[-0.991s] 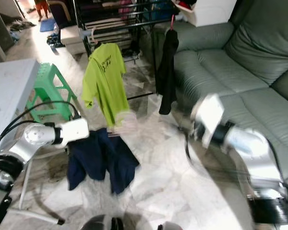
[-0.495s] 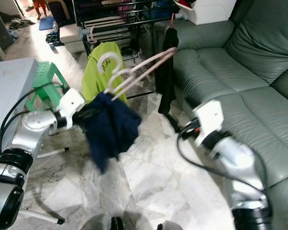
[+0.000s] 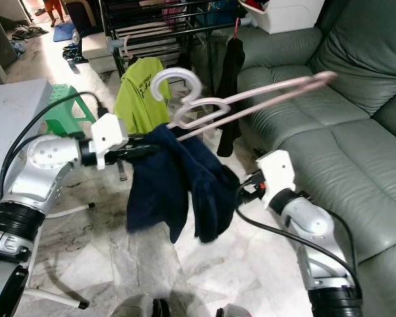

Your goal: Hang hanger

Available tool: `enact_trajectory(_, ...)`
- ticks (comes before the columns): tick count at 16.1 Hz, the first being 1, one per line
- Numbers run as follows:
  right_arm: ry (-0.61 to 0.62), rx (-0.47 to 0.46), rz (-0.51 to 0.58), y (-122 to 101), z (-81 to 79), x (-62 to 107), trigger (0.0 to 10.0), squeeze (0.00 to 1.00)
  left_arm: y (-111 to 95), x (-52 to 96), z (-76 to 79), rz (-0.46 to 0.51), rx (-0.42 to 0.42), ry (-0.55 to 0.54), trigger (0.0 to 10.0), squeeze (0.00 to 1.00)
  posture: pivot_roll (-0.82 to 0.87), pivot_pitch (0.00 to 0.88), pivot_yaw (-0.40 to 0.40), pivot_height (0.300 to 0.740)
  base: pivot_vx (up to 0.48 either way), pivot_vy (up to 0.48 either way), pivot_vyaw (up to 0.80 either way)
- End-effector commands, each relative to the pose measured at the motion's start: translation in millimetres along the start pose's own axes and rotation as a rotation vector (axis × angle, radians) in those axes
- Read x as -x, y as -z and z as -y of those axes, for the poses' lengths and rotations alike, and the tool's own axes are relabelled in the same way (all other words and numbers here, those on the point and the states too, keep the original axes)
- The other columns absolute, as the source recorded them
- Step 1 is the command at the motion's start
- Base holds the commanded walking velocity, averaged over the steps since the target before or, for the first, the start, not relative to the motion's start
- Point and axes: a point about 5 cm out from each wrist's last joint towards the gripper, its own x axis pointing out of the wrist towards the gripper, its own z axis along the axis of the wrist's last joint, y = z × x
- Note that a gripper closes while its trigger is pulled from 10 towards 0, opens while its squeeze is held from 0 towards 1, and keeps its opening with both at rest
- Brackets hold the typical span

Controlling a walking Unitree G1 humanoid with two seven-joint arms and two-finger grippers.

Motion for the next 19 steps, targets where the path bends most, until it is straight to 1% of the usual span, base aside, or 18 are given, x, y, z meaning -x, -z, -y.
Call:
enact_trajectory(1,-0.012,-0.008,-0.021,3,-2.4,-2.2,10.0,0.00,-13,1.1,-5.9,0.034,-0.033,-0.003,0.0,0.00,-0.05,0.004,0.065,0.740,0.000,0.000,0.00)
enact_trajectory(2,-0.066,-0.022,-0.099,15,-6.8,-0.4,10.0,0.00,-26,-2.0,-10.4,0.072,-0.049,-0.001,0.0,0.00,-0.05,0.004,0.066,0.740,0.000,0.000,0.00)
enact_trajectory(3,-0.095,-0.025,-0.145,22,-9.1,2.2,10.0,0.00,-30,-2.9,-12.0,0.089,-0.045,-0.004,0.0,0.00,-0.05,0.004,0.066,0.740,0.000,0.000,0.00)
enact_trajectory(4,-0.133,-0.034,-0.224,35,-11.9,8.0,10.0,0.00,-39,-4.2,-13.4,0.123,-0.039,-0.006,0.0,0.00,-0.05,0.004,0.066,0.740,0.000,0.000,0.00)
enact_trajectory(5,-0.107,-0.064,-0.294,47,-9.0,14.1,10.0,0.00,-50,-5.5,-14.7,0.166,-0.034,-0.014,0.0,0.00,-0.05,0.006,0.063,0.740,0.000,0.000,0.00)
enact_trajectory(6,-0.119,-0.090,-0.325,52,-9.7,17.7,9.9,0.00,-56,-5.7,-17.2,0.187,-0.041,-0.030,0.0,0.00,-0.05,0.006,0.063,0.740,0.000,0.000,0.00)
enact_trajectory(7,-0.109,-0.093,-0.340,54,-8.9,18.9,4.4,0.00,-58,-5.6,-19.2,0.197,-0.039,-0.043,0.0,0.00,-0.05,0.006,0.063,0.740,0.000,0.000,0.00)
enact_trajectory(8,-0.092,-0.106,-0.370,58,-7.2,22.1,0.0,0.00,-62,-5.0,-23.0,0.211,-0.040,-0.065,0.0,0.00,-0.05,0.012,0.058,0.740,0.000,0.000,0.00)
enact_trajectory(10,-0.013,-0.132,-0.421,65,2.4,28.8,0.0,0.00,-65,-1.3,-30.1,0.211,-0.046,-0.095,0.0,0.00,-0.05,0.012,0.057,0.740,0.000,0.000,0.00)
enact_trajectory(11,0.105,-0.140,-0.437,67,18.4,33.7,0.0,0.00,-61,4.4,-35.4,0.186,-0.044,-0.121,0.0,0.00,-0.05,0.011,0.058,0.740,0.000,0.000,0.00)
enact_trajectory(12,0.197,-0.119,-0.419,64,31.2,35.7,0.0,0.00,-58,8.7,-38.5,0.166,-0.041,-0.139,0.0,0.00,-0.05,0.017,0.058,0.740,0.000,0.000,0.00)
enact_trajectory(13,0.350,-0.097,-0.371,55,51.5,38.1,0.0,0.00,-53,14.7,-41.8,0.148,-0.020,-0.158,0.0,0.00,-0.05,0.022,0.059,0.740,0.000,0.000,0.00)
enact_trajectory(14,0.594,-0.090,-0.280,36,83.4,45.1,0.0,0.00,-35,27.5,-36.9,0.118,0.063,-0.155,0.0,0.00,-0.06,0.024,0.063,0.740,0.000,0.000,0.00)
enact_trajectory(15,0.682,-0.088,-0.239,27,95.3,48.8,0.0,0.00,-26,32.1,-31.2,0.100,0.108,-0.145,0.0,0.00,-0.06,0.024,0.063,0.740,0.000,0.000,0.00)
enact_trajectory(16,0.752,-0.114,-0.157,14,106.4,49.9,0.0,0.00,-12,37.1,-19.1,0.049,0.132,-0.103,0.0,0.00,-0.06,0.024,0.063,0.740,0.000,0.000,0.00)
enact_trajectory(17,0.786,-0.117,-0.106,5,111.8,49.7,0.0,0.00,-4,40.3,-10.7,0.030,0.162,-0.076,0.0,0.00,-0.06,0.024,0.063,0.740,0.000,0.000,0.00)
enact_trajectory(18,0.817,-0.074,-0.044,-11,118.8,47.3,0.0,0.00,6,44.9,2.0,-0.002,0.212,-0.020,0.0,0.00,-0.06,0.026,0.059,0.740,0.000,0.000,0.00)
enact_trajectory(19,0.839,-0.050,0.004,-23,124.0,44.6,0.0,0.00,13,47.6,9.5,-0.017,0.266,0.002,0.0,0.00,-0.05,0.026,0.052,0.740,0.000,0.000,0.00)
